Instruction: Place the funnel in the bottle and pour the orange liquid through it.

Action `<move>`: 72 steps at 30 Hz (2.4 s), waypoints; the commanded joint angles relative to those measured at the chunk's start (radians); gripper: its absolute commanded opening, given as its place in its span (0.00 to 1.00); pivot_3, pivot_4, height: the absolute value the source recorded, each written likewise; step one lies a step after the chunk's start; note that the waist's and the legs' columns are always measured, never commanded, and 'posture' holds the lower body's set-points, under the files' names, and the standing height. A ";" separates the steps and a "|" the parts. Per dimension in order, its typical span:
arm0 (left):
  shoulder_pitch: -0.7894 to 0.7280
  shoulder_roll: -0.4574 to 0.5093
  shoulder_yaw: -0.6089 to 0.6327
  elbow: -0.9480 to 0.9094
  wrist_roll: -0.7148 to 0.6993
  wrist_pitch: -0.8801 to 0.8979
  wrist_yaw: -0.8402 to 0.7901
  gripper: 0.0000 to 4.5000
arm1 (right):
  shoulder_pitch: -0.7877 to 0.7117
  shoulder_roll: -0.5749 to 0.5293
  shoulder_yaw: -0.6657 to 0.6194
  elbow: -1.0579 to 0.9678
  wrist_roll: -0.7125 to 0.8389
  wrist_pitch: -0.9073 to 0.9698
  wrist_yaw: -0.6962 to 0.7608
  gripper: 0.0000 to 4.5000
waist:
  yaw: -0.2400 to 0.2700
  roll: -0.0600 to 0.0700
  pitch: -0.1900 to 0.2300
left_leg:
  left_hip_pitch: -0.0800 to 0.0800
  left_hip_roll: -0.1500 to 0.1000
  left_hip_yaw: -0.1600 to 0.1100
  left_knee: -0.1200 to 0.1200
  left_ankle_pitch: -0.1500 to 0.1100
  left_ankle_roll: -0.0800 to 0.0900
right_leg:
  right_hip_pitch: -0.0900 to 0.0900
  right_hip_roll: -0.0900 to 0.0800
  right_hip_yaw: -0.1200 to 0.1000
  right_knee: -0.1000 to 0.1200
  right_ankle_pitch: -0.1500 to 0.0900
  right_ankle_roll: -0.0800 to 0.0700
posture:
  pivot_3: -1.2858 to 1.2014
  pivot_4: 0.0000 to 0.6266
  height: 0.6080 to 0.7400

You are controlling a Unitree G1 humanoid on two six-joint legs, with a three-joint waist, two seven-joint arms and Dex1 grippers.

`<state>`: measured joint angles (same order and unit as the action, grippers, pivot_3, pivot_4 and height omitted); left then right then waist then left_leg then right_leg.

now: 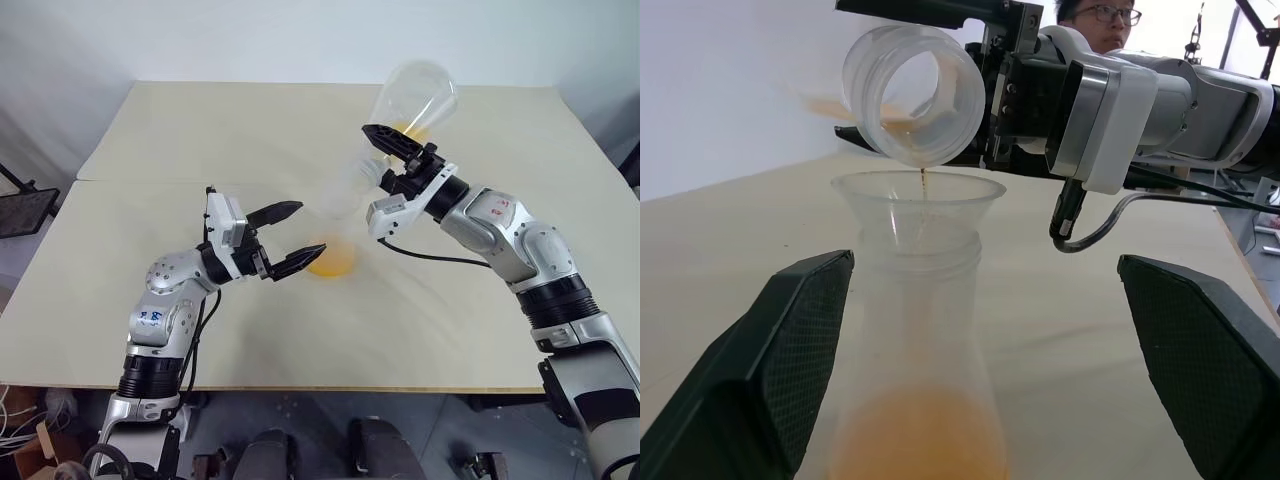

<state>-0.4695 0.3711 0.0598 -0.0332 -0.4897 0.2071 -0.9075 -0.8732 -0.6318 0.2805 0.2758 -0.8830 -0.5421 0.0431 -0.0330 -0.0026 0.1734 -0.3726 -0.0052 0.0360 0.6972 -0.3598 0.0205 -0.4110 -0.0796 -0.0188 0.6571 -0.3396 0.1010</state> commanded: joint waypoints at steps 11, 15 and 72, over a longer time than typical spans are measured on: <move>-0.028 -0.003 0.014 -0.038 -0.018 -0.021 0.005 1.00 | -0.033 -0.012 -0.006 -0.009 0.001 -0.003 -0.044 0.60 | 0.000 0.000 0.000 | 0.000 0.000 0.000 0.000 0.000 0.000 | 0.000 0.000 0.000 0.000 0.000 0.000 | 0.52 0.24 1.00; -0.027 -0.004 0.014 -0.040 -0.018 -0.021 0.007 1.00 | -0.031 -0.011 -0.005 -0.011 -0.003 -0.003 -0.047 0.60 | 0.000 0.000 0.000 | 0.000 0.000 0.000 0.000 0.000 0.000 | 0.000 0.000 0.000 0.000 0.000 0.000 | 0.52 0.24 1.00; -0.036 -0.018 0.008 -0.027 -0.011 -0.034 0.010 1.00 | -0.058 -0.031 0.009 0.006 -0.039 -0.024 -0.110 0.60 | 0.000 0.000 0.000 | 0.000 0.000 0.000 0.000 0.000 0.000 | 0.000 0.000 0.000 0.000 0.000 0.000 | 0.52 0.24 1.00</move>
<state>-0.4935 0.3548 0.0598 -0.0327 -0.4896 0.1952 -0.8994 -0.9054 -0.6515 0.3058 0.3025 -0.9326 -0.5668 -0.0420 -0.0331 -0.0026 0.1734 -0.3726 -0.0051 0.0362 0.6972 -0.3597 0.0202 -0.4110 -0.0795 -0.0187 0.6571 -0.3396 0.1010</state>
